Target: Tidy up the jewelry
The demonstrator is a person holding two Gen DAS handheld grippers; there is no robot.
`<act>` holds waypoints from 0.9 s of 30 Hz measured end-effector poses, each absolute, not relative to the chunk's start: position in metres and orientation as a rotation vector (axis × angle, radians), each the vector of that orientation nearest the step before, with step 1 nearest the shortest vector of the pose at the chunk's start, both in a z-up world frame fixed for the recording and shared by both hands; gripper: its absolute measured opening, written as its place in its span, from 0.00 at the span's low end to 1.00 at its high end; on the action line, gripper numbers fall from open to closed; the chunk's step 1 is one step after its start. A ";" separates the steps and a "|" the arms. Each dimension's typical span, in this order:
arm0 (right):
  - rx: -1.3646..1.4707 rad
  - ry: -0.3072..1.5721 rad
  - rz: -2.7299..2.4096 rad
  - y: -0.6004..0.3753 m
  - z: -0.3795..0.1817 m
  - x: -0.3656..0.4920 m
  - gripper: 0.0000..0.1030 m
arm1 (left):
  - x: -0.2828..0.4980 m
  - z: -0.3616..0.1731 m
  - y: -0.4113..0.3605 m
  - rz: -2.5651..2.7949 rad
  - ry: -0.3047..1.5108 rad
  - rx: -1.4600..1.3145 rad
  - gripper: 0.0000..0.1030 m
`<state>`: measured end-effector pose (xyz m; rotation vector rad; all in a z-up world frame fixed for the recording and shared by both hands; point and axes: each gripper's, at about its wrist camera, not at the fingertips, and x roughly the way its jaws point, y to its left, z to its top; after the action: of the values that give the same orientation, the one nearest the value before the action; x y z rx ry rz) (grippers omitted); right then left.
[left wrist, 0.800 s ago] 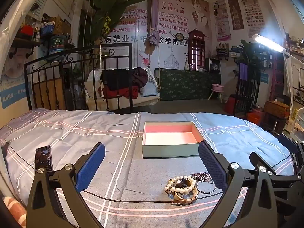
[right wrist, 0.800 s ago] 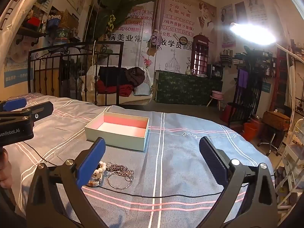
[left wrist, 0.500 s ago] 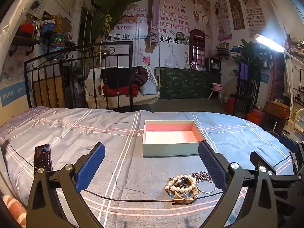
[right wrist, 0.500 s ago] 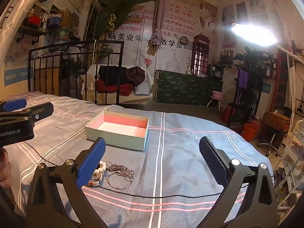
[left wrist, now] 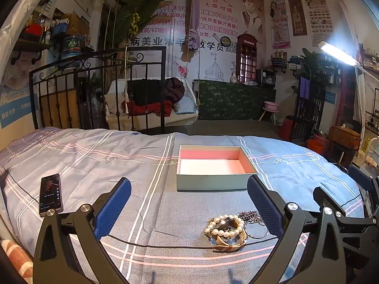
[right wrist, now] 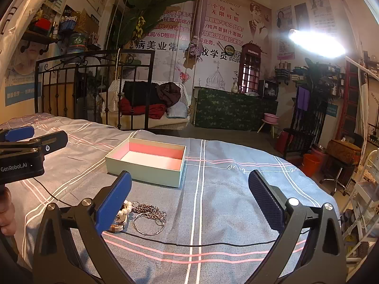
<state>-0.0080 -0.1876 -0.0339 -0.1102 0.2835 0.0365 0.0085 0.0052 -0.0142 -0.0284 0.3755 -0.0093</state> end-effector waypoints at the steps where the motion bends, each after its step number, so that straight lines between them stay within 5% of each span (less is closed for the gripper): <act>1: -0.110 0.284 0.036 -0.187 -0.031 -0.007 0.95 | 0.009 -0.014 0.005 -0.010 0.378 -0.029 0.94; 27: -0.112 0.294 0.036 -0.184 -0.033 -0.003 0.95 | 0.011 -0.013 0.004 -0.024 0.402 -0.023 0.94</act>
<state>-0.0028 -0.1835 -0.0330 -0.1123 0.2944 0.0358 0.0112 0.0038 -0.0128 -0.0226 0.4022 -0.0239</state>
